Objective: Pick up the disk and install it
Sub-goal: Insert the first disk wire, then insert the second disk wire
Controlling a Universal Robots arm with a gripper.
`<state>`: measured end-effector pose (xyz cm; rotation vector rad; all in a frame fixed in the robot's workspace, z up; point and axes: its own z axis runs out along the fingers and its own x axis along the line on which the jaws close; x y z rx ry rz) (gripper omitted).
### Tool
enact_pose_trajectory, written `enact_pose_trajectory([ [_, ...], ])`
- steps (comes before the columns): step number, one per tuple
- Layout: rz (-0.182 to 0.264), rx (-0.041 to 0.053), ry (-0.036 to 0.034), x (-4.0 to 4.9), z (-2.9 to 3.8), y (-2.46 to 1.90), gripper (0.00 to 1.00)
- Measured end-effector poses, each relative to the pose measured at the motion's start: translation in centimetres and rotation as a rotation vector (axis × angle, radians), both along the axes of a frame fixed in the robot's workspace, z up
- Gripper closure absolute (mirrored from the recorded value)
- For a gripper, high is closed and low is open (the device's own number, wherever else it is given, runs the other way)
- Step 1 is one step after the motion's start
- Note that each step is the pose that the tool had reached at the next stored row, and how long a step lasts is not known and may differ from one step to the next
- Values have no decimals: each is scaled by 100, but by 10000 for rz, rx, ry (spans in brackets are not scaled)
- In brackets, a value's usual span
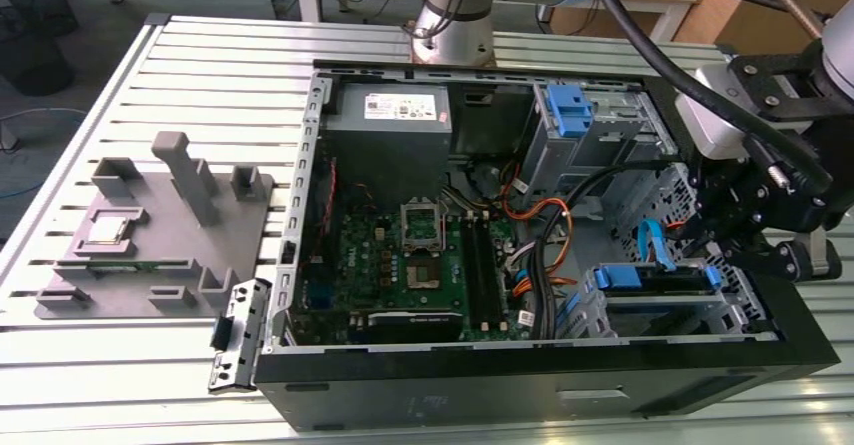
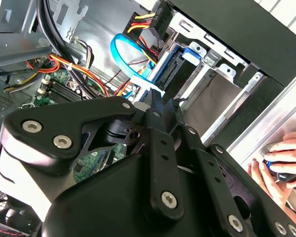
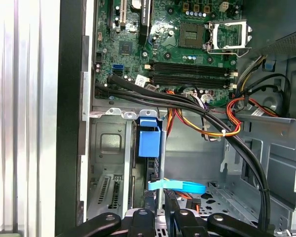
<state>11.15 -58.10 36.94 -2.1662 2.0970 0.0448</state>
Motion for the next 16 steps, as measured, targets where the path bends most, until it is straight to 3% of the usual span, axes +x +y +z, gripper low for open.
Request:
enact_pose_trajectory([
  [8,-16,1,339,77,-1,0,76],
  [16,-16,1,361,80,-1,0,76],
])
